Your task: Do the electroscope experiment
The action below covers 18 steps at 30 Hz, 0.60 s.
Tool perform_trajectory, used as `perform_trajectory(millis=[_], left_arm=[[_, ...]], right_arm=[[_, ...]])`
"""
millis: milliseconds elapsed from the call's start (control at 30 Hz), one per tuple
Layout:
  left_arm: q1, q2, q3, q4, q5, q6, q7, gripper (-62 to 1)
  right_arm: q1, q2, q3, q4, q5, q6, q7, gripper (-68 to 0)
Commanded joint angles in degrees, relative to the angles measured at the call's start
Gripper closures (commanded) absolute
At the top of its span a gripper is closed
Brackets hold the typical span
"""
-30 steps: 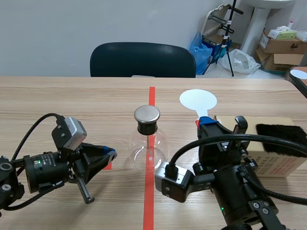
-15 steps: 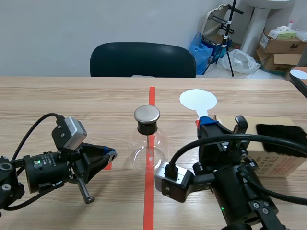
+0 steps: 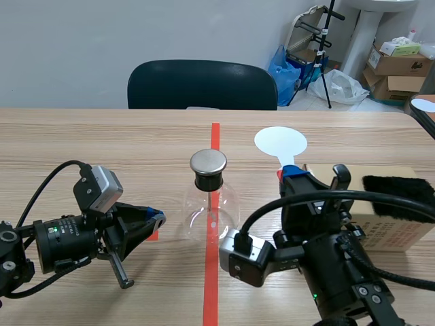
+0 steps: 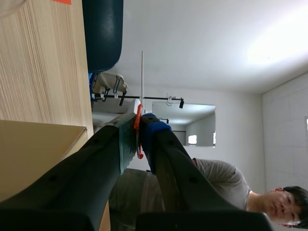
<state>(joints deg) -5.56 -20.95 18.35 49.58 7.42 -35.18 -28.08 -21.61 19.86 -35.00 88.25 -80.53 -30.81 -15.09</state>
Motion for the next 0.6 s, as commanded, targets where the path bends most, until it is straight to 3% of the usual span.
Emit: perform_trajectory(millis=[0, 567], left_arm=[[-0.3, 0.3, -0.3, 1.0, -0.8, -0.1, -1.0, -3.2], [-0.3, 0.3, -0.3, 1.0, -0.8, -0.1, -1.0, -3.2]], right_arm=[[0.8, 0.6, 0.2, 0.2, -0.1, -0.8, 0.9, -1.0], [0.8, 0.6, 0.2, 0.2, -0.2, -0.8, 19.9, -1.0]])
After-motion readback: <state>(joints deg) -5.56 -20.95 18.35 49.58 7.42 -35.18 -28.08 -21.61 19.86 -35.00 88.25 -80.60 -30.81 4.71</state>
